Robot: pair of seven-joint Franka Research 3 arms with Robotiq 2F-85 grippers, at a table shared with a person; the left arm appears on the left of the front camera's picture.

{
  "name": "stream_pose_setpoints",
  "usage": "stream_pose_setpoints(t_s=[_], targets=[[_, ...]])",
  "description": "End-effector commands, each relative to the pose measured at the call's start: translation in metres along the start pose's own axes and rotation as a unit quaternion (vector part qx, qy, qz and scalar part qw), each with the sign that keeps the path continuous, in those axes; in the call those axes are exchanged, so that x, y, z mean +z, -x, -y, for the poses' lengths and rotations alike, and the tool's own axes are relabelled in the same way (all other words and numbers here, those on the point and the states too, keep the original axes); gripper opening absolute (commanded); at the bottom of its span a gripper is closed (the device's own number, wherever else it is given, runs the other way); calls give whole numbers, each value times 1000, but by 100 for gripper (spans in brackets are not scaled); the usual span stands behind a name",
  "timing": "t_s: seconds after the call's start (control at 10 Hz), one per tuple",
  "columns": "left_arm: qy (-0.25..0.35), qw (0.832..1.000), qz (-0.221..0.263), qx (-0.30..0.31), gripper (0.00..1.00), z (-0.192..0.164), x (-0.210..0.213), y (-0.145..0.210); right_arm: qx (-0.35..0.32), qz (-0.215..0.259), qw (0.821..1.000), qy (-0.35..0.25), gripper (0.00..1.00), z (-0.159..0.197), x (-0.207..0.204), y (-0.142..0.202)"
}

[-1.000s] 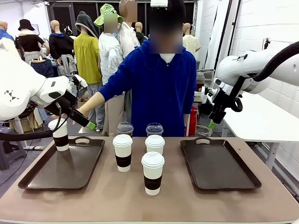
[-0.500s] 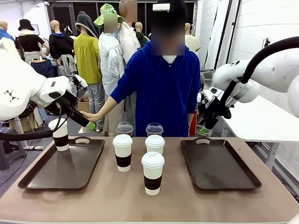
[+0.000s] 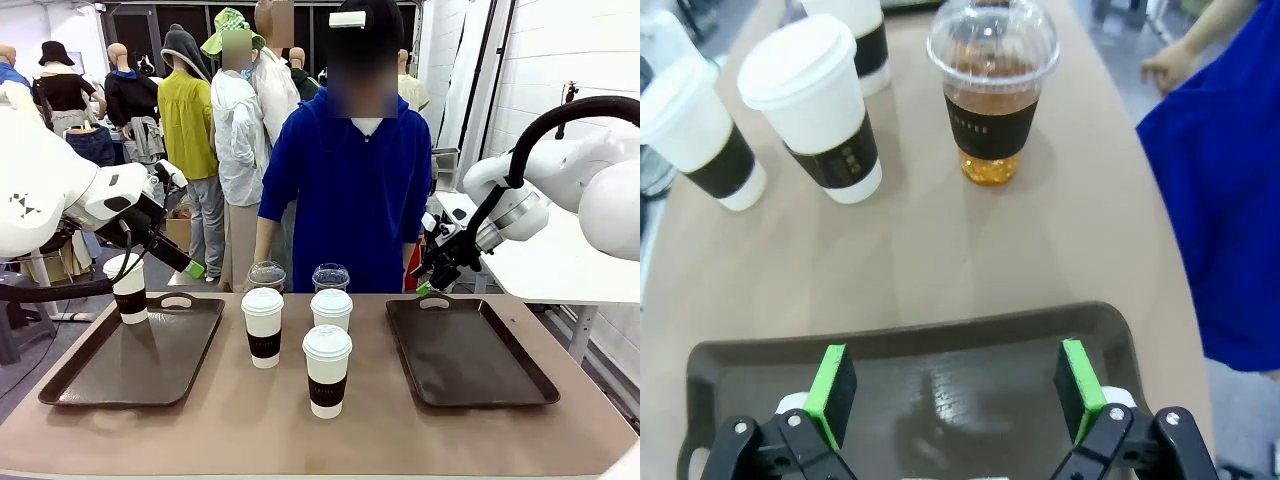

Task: Distribute the coffee onto the tray.
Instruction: Pick up one iced Americano and place it on the right Handle tray.

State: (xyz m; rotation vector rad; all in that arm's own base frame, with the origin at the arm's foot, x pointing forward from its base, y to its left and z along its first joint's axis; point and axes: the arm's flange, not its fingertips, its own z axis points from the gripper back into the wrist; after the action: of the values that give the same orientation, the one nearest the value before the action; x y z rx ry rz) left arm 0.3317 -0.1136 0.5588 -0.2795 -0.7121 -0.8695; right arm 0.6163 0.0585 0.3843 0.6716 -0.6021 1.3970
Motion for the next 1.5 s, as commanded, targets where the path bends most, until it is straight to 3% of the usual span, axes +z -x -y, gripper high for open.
stream_pose_setpoints(t_s=[0.0, 0.5, 1.2, 1.4], targets=[[2, 1000, 2, 2, 100, -1, 1, 0, 1, 43, 999, -1, 100, 10, -13, 6], [2, 1000, 2, 2, 100, -1, 1, 0, -10, 140, 990, 4, 100, 21, -53, 26], [2, 1000, 2, 2, 100, -1, 1, 0, -24, 123, 992, 3, 100, 15, -56, 27], [2, 1000, 2, 2, 100, -1, 1, 0, -19, 143, 990, 0, 100, 22, -67, 28]])
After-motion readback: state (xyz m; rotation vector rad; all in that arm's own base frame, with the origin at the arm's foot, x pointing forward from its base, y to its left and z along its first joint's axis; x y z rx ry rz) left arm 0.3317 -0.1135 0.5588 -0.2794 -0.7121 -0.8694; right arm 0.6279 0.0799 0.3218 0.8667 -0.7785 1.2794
